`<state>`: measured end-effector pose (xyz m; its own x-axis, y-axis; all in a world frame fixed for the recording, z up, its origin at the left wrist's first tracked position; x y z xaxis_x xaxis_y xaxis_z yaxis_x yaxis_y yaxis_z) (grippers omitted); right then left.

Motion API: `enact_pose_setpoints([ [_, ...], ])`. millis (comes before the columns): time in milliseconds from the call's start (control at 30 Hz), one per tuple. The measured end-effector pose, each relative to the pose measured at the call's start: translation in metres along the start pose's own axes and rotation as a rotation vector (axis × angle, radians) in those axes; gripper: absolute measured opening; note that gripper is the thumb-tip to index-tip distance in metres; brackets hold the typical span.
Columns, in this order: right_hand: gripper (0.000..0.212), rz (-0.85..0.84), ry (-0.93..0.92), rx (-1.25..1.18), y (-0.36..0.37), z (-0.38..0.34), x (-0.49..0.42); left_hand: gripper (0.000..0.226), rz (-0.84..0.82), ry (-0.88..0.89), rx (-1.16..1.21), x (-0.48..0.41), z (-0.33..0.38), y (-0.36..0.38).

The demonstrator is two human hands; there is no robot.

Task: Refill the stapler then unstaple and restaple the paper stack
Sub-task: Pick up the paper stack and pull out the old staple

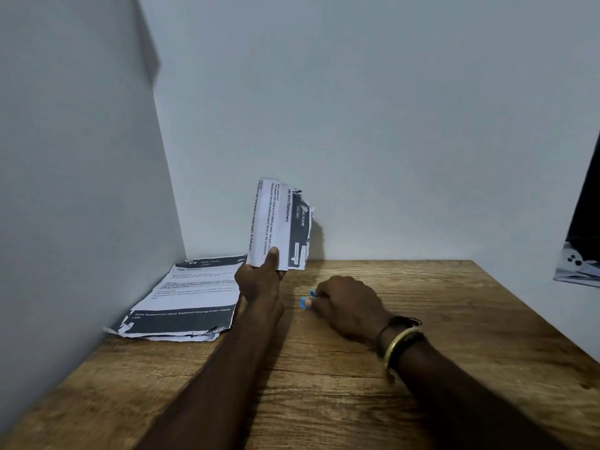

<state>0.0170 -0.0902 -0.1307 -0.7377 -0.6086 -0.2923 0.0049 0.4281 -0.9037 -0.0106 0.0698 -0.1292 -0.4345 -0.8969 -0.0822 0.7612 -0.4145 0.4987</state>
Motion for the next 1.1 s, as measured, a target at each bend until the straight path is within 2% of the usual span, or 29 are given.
enact_pose_setpoints([
  [100,0.045,-0.037,-0.005,0.113,0.006,-0.002,0.001,0.021,-0.039,-0.007,-0.008,0.002,-0.001,0.001],
  [267,0.049,-0.060,0.045,0.043,0.004,0.002,0.000,0.029,-0.124,-0.011,-0.040,0.008,0.000,0.003],
  [367,0.030,0.123,0.202,-0.199,-0.002,0.008,-0.005,0.033,-0.177,-0.040,-0.008,0.013,0.003,0.005],
  [433,0.026,0.206,0.318,-0.486,-0.006,0.015,-0.009,0.035,-0.198,-0.075,0.010,0.017,0.004,0.007],
  [500,0.034,0.144,0.396,-0.828,-0.008,0.021,-0.012,0.034,-0.222,-0.121,0.005,0.023,0.004,0.009],
  [567,0.050,0.063,0.431,-1.020,-0.006,0.026,-0.013,0.036,-0.266,-0.179,0.013,0.030,0.004,0.013],
  [633,0.049,0.090,0.444,-1.083,-0.003,0.032,-0.016,0.040,-0.325,-0.230,0.015,0.036,0.002,0.015],
  [767,0.025,0.222,0.451,-1.198,-0.008,0.045,-0.020,0.035,-0.455,-0.236,-0.036,0.042,0.004,0.017],
  [933,0.029,0.185,0.442,-1.211,-0.030,0.050,-0.015,0.024,-0.520,-0.285,-0.001,0.027,0.023,0.016],
  [1100,0.026,0.187,0.438,-1.208,-0.048,0.061,-0.017,0.013,-0.501,-0.288,-0.050,0.023,0.025,0.019],
])
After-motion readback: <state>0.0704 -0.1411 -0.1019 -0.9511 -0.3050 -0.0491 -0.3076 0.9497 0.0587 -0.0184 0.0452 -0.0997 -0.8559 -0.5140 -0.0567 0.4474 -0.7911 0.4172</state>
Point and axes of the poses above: each hand's wrist, its own x-axis away from the middle knuckle, its own y-axis out of the palm, z = x × y, the point moved 1 cm from there along -x, towards the middle knuckle, and after that the axes turned 5 degrees about y, right-handed, at the moved point
